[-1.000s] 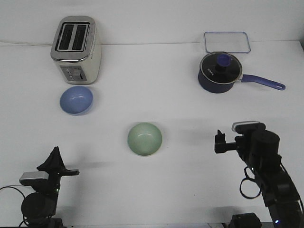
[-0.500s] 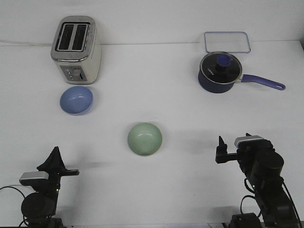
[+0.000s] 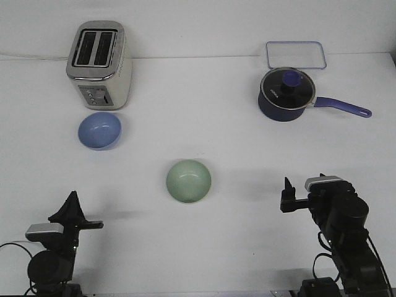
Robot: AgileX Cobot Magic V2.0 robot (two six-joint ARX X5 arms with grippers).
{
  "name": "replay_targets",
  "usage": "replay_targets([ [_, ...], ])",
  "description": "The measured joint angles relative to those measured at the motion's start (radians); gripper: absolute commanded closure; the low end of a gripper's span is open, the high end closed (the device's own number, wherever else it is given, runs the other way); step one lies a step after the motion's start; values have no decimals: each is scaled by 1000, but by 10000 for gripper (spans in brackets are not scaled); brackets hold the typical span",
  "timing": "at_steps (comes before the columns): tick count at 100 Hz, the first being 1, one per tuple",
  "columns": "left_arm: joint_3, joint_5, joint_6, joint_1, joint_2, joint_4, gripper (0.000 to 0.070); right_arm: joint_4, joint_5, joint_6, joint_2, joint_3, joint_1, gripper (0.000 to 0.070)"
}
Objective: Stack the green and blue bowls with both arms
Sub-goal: 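Move the left gripper forward to the light blue bowl by the toaster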
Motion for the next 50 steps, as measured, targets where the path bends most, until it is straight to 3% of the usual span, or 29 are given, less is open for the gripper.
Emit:
replay_targets([
  [21, 274, -1, -40, 0, 132, -112, 689, 0, 0, 0, 0, 0, 0, 46],
  [50, 791, 0, -51, 0, 597, -592, 689, 0, 0, 0, 0, 0, 0, 46],
])
